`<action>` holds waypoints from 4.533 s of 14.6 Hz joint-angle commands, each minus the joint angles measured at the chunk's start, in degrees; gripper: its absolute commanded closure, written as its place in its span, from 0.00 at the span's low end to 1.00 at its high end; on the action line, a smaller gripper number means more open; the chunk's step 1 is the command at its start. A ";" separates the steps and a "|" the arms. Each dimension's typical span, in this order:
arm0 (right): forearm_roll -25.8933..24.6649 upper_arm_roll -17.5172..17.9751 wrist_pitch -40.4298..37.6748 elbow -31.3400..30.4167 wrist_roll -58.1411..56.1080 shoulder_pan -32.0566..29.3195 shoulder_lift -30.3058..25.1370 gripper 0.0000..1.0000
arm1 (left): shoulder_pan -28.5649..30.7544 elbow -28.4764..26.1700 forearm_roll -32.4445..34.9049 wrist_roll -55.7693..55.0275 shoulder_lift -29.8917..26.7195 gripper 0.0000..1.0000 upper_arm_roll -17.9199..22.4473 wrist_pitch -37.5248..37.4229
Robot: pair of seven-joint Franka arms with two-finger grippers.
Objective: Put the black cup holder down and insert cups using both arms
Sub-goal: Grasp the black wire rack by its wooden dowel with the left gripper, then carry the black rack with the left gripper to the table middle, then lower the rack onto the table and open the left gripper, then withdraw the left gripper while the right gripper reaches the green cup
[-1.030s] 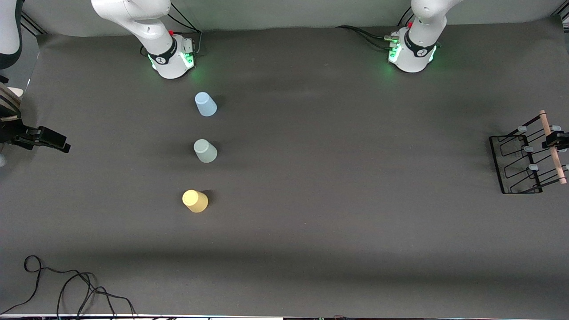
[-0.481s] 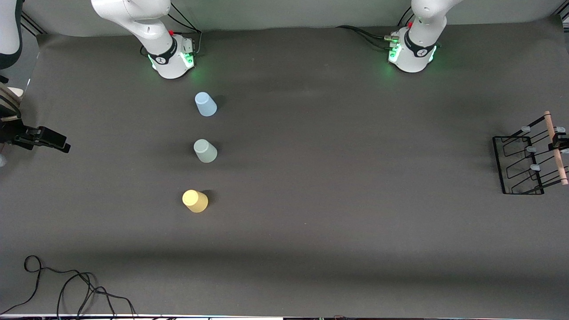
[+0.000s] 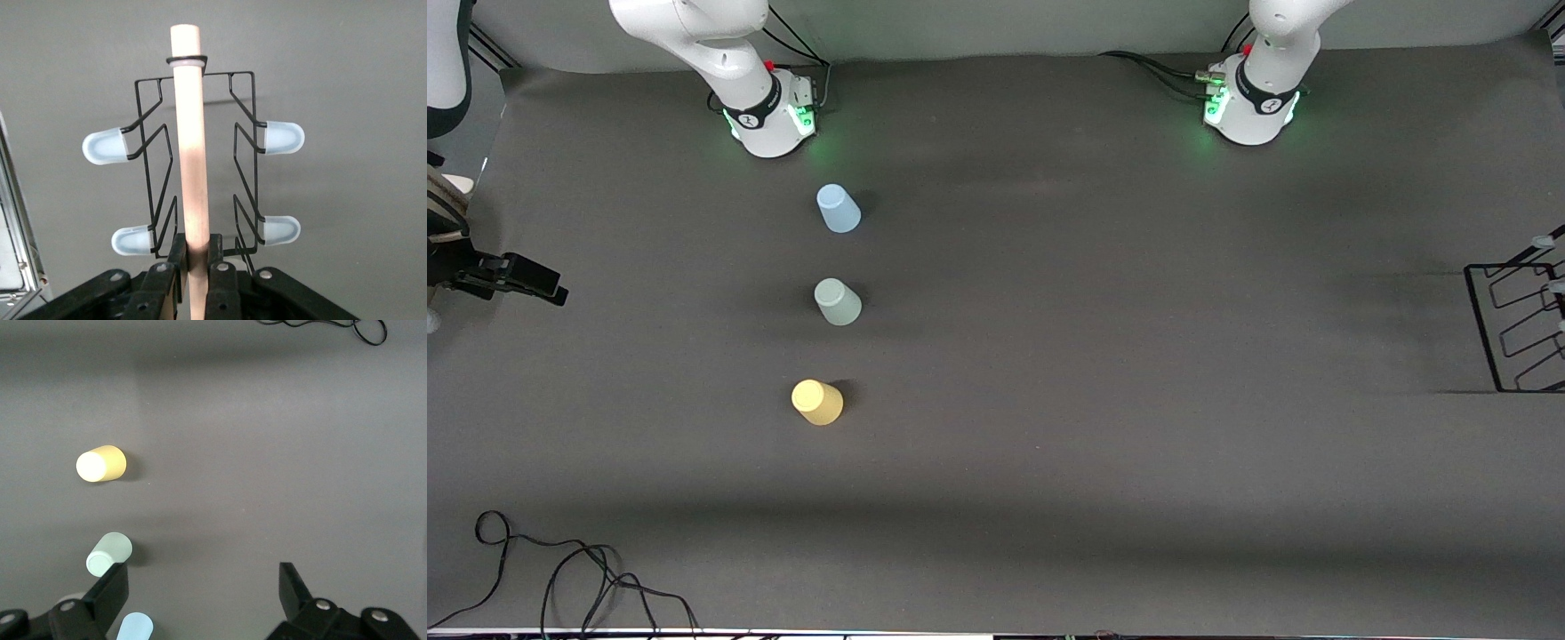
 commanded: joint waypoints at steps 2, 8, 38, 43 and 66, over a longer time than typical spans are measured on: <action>0.78 -0.04 -0.39 0.26 -0.30 -0.20 -0.07 0.00 | -7.73 1.04 -0.53 -8.55 -2.19 1.00 -0.95 -5.35; 0.78 -0.04 -0.39 0.26 -0.39 -0.28 -0.07 0.00 | -29.08 1.04 -6.40 -36.31 -3.87 1.00 -1.91 -10.20; 0.78 -1.01 -0.39 0.26 -0.39 -0.29 -0.07 0.00 | -77.46 11.41 -1.23 -92.87 19.95 1.00 -2.53 14.49; 0.78 -1.10 -0.39 0.26 -0.39 -0.28 -0.07 0.00 | -77.46 11.41 -1.67 -89.09 20.66 1.00 -2.53 16.61; 3.15 -0.57 -0.39 -5.54 5.82 2.42 -3.14 0.00 | -67.81 29.08 -4.22 -71.73 17.16 0.00 -2.36 -11.74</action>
